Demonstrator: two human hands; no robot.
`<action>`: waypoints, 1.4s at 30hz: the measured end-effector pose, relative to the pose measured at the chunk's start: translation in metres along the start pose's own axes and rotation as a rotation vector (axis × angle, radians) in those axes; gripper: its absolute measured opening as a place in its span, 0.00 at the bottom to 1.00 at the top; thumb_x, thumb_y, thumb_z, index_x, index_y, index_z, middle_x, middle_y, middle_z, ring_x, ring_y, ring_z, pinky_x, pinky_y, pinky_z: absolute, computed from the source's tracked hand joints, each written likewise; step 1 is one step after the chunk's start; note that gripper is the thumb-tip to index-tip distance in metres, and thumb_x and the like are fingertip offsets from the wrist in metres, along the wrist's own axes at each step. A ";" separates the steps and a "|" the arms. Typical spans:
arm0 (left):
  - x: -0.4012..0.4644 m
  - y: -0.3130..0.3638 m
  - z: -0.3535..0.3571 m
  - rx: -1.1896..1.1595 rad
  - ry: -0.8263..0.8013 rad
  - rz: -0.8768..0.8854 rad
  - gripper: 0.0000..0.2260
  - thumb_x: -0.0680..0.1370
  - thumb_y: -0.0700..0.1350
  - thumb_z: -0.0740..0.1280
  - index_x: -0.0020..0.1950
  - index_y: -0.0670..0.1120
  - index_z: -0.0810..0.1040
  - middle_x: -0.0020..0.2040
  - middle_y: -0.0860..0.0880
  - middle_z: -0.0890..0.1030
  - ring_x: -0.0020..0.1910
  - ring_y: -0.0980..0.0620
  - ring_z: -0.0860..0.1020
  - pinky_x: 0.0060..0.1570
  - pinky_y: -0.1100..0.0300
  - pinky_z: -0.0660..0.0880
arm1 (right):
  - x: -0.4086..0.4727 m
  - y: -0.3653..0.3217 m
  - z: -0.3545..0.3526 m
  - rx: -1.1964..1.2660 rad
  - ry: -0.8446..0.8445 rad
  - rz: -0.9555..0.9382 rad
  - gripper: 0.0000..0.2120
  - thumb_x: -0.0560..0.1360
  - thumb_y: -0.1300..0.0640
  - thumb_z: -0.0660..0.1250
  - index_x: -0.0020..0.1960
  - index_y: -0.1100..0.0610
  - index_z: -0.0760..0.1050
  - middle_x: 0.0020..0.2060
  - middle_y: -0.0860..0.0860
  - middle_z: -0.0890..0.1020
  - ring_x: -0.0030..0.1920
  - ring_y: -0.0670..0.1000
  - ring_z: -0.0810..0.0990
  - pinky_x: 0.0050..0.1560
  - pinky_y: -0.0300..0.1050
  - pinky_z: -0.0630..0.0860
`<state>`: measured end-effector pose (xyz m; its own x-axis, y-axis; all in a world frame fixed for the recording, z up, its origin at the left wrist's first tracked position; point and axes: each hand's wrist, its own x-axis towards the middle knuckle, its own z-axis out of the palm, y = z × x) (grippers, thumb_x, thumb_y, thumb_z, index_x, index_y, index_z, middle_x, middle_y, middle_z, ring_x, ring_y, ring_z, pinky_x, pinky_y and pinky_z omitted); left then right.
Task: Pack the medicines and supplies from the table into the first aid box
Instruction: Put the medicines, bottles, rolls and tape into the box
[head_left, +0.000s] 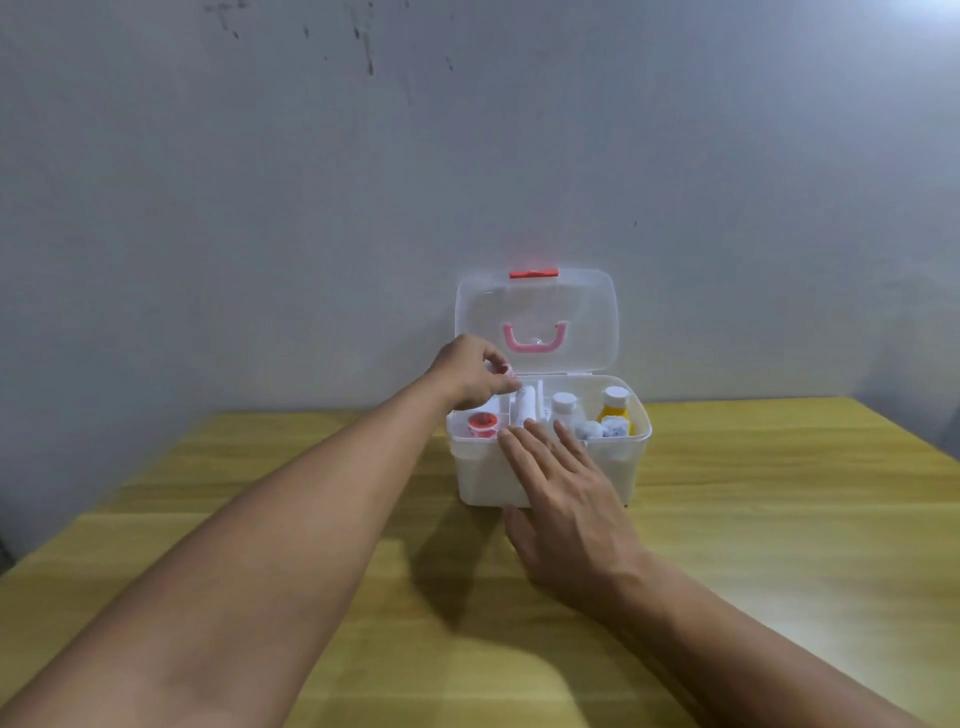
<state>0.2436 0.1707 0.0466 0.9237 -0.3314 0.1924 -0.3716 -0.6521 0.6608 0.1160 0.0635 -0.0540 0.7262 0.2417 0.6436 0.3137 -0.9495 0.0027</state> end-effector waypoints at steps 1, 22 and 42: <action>0.001 0.000 0.003 0.000 0.007 -0.006 0.15 0.73 0.47 0.73 0.57 0.42 0.81 0.60 0.44 0.80 0.61 0.46 0.76 0.52 0.59 0.68 | 0.000 0.001 0.001 0.000 0.002 -0.002 0.33 0.66 0.58 0.68 0.70 0.63 0.67 0.68 0.57 0.74 0.70 0.59 0.69 0.73 0.56 0.62; 0.000 -0.028 -0.004 0.140 0.037 0.017 0.17 0.73 0.47 0.74 0.61 0.45 0.81 0.60 0.44 0.79 0.61 0.46 0.75 0.62 0.53 0.72 | 0.000 0.003 0.003 -0.004 -0.002 0.004 0.33 0.67 0.56 0.66 0.71 0.62 0.67 0.68 0.57 0.74 0.71 0.58 0.68 0.75 0.55 0.59; -0.030 -0.015 -0.024 0.245 -0.166 0.090 0.14 0.70 0.33 0.73 0.55 0.41 0.83 0.54 0.44 0.84 0.53 0.50 0.82 0.52 0.59 0.78 | 0.000 -0.001 0.001 0.020 0.001 0.013 0.34 0.66 0.57 0.68 0.71 0.61 0.67 0.68 0.55 0.74 0.71 0.57 0.69 0.75 0.53 0.59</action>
<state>0.2233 0.2068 0.0483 0.8657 -0.4888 0.1079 -0.4814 -0.7536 0.4476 0.1160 0.0648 -0.0548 0.7299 0.2289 0.6441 0.3162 -0.9484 -0.0214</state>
